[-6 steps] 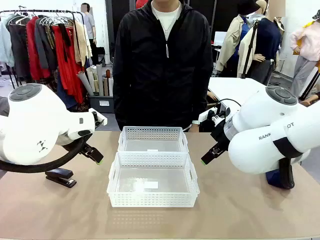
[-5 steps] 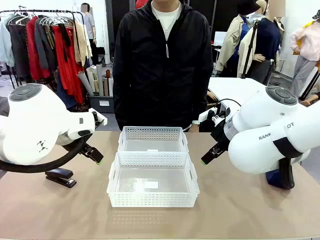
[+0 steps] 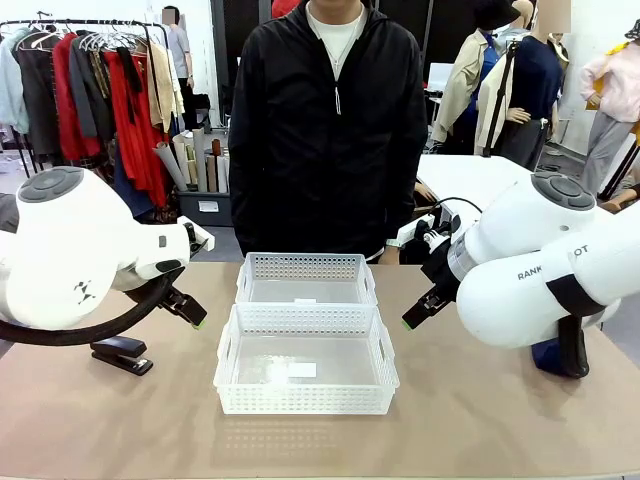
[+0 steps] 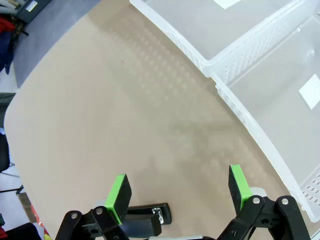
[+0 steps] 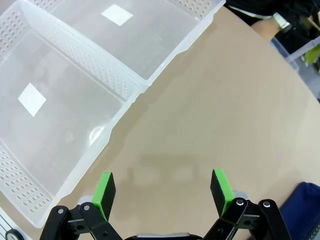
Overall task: Distribute items into two baskets.
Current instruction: Pick up the Pencil pouch that the person points to.
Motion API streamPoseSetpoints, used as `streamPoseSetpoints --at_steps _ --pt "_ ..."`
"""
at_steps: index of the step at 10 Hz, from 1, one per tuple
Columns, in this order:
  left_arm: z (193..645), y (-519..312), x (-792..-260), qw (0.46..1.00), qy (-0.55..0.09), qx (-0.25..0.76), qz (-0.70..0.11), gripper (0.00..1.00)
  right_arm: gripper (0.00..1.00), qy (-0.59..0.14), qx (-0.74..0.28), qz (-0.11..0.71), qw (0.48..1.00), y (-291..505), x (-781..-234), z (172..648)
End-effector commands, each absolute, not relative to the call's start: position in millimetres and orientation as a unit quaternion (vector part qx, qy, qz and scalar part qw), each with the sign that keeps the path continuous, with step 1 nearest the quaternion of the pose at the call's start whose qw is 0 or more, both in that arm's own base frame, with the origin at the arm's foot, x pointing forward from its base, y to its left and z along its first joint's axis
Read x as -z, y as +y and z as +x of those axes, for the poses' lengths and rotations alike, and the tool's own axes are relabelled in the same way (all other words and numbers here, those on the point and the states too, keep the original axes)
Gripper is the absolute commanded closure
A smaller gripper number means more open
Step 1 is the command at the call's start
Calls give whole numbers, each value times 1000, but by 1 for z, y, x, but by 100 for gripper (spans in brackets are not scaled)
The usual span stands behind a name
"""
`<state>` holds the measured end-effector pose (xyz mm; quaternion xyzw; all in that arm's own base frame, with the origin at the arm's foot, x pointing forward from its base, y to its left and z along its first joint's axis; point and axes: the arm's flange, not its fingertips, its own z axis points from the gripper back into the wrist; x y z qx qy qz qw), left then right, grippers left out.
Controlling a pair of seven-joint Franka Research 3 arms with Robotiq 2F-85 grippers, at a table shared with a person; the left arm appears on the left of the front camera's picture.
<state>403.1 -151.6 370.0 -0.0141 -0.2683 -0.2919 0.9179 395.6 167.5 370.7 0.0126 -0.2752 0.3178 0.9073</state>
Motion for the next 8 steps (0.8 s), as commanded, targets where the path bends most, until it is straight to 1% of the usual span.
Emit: streamPoseSetpoints --at_steps 1,8 --pt "403 -152 -370 918 -268 292 -14 0 0 -275 -318 13 907 167 -371 396" --pt "403 -152 -370 918 -268 292 -14 0 0 -275 -318 13 907 167 -371 396"
